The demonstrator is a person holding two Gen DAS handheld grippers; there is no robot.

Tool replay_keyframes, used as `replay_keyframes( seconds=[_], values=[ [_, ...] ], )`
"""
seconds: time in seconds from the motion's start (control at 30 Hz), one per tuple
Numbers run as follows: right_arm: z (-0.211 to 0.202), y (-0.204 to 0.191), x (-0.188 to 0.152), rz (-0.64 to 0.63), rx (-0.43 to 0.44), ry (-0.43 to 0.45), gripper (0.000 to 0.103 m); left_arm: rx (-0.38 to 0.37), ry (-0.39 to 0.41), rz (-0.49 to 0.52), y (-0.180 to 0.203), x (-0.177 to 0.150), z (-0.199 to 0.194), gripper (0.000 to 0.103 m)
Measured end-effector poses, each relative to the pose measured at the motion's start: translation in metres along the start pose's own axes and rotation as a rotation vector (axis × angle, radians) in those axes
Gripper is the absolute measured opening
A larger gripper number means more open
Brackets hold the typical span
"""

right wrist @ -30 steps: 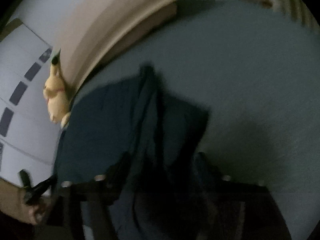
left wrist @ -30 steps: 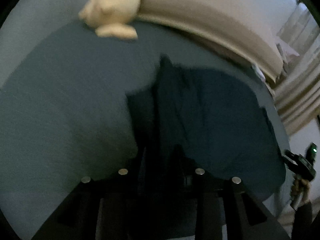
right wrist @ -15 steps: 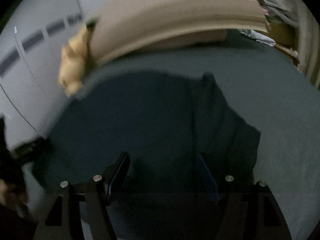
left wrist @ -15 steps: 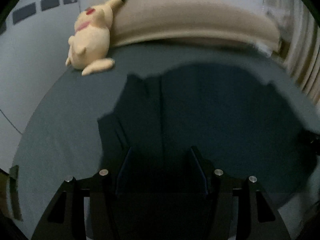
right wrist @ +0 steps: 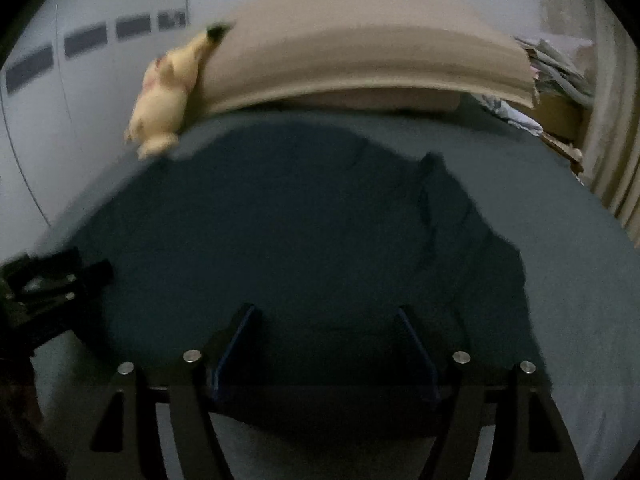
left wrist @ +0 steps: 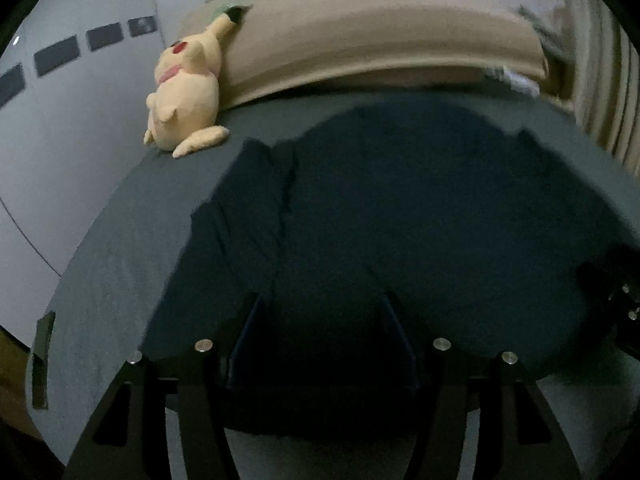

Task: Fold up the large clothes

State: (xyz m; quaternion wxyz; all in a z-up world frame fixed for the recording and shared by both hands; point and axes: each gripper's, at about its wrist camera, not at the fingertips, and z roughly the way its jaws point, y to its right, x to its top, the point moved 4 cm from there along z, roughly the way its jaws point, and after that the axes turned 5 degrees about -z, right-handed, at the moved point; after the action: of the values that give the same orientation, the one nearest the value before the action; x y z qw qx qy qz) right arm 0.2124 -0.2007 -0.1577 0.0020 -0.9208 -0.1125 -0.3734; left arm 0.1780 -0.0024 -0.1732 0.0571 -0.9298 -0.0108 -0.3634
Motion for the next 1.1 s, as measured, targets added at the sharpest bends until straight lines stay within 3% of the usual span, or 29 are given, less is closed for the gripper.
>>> replay_keyframes(
  seconds=[0.1,0.4,0.57,0.67,0.77,0.87,1.03,1.1],
  values=[
    [0.012,0.002,-0.007,-0.020,-0.022,-0.012,0.082,0.023,0.005,0.032,0.005,-0.004,0.003,0.064],
    [-0.003,0.017,-0.010,0.048,0.010,-0.029,0.084,-0.029,-0.033,-0.043,-0.003,-0.006,-0.011,0.064],
    [-0.018,0.026,-0.005,0.092,0.014,0.015,0.086,-0.038,-0.038,-0.061,-0.005,-0.007,-0.013,0.065],
    [-0.003,0.029,-0.015,0.098,0.027,-0.052,0.089,-0.042,-0.041,-0.057,-0.005,-0.006,-0.013,0.065],
    [-0.007,0.036,-0.010,0.119,0.069,-0.046,0.089,-0.093,-0.066,-0.058,-0.010,-0.002,-0.015,0.065],
    [-0.023,0.059,0.001,0.193,0.139,0.001,0.089,-0.206,-0.067,-0.096,-0.026,0.010,-0.022,0.065],
    [-0.037,0.136,0.008,0.349,0.148,0.041,0.093,-0.303,-0.028,-0.240,-0.093,0.038,-0.018,0.079],
    [-0.027,0.174,0.003,0.447,0.174,0.019,0.093,-0.373,-0.068,-0.347,-0.121,0.043,-0.001,0.080]
  ],
)
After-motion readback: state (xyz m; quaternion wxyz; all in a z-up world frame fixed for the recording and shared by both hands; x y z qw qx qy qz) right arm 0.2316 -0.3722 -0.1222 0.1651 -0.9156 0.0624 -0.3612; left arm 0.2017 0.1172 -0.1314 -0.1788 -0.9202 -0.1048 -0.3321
